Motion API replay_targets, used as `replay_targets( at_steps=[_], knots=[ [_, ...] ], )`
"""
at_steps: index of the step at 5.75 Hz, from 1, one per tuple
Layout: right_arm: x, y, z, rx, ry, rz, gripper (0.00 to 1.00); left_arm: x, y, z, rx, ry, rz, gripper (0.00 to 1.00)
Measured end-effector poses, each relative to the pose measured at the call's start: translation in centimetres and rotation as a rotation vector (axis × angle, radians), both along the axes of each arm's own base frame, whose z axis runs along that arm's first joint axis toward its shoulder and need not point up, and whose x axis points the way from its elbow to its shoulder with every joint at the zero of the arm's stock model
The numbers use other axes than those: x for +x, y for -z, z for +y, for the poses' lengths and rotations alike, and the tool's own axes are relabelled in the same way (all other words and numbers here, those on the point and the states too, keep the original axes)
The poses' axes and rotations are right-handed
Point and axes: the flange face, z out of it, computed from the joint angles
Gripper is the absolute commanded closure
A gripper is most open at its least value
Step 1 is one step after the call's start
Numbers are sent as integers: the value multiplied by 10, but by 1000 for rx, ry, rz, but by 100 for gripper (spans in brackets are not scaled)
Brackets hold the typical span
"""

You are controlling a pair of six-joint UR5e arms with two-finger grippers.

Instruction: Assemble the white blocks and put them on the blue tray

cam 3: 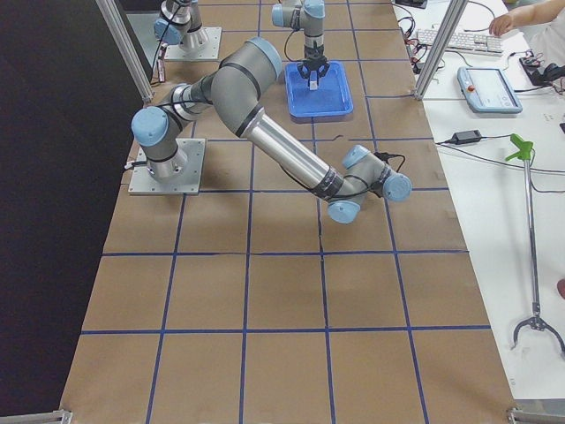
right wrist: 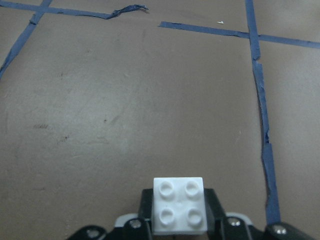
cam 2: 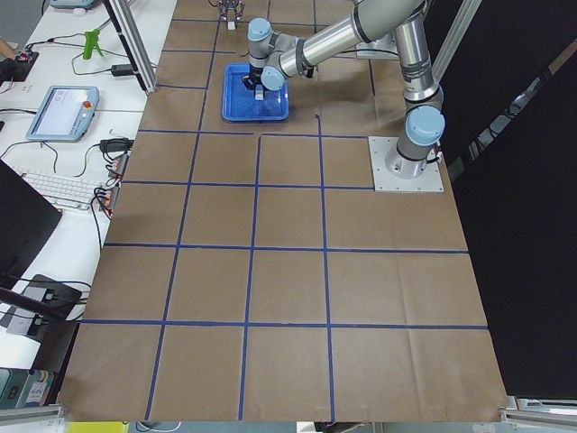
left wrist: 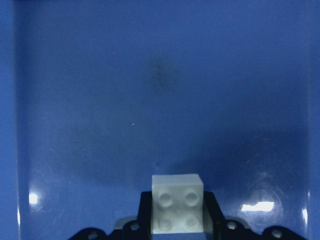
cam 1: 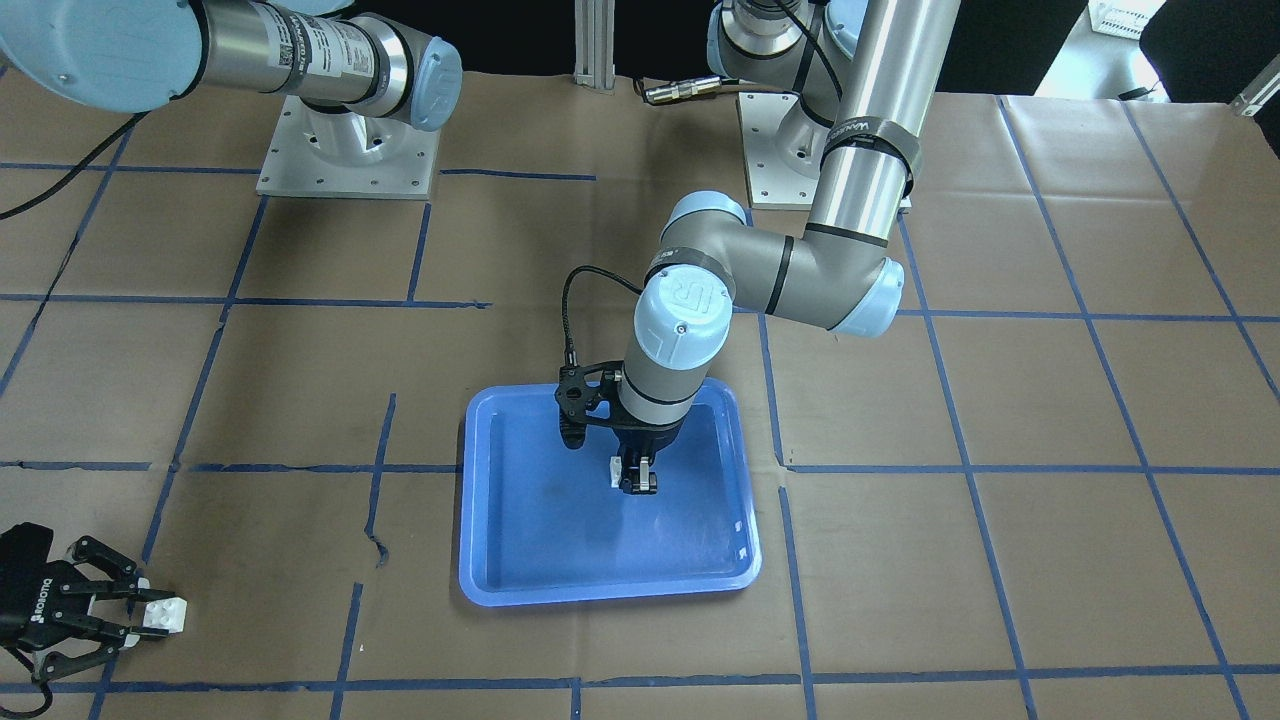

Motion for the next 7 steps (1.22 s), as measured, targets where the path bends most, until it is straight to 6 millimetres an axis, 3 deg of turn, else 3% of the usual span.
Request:
replay_targets(
  at_steps=[1,3,4,5,7],
  knots=[
    [-1,-5,-1,-7,1,5,65,-1,3,0,3,1,-1,1],
    [1,-41,0,-17,24,28,65,1,-14,-1,-18,-4,1,1],
    [6,-67,6,-12,42,34,65,5,-43,2,-31,-17,3,1],
    [17,-88,18,0,51,29,64,13,-89,6,-9,-38,-6,1],
    [69,-116,64,28,27,6,64,46,-199,22,87,-120,-33,1]
  ],
)
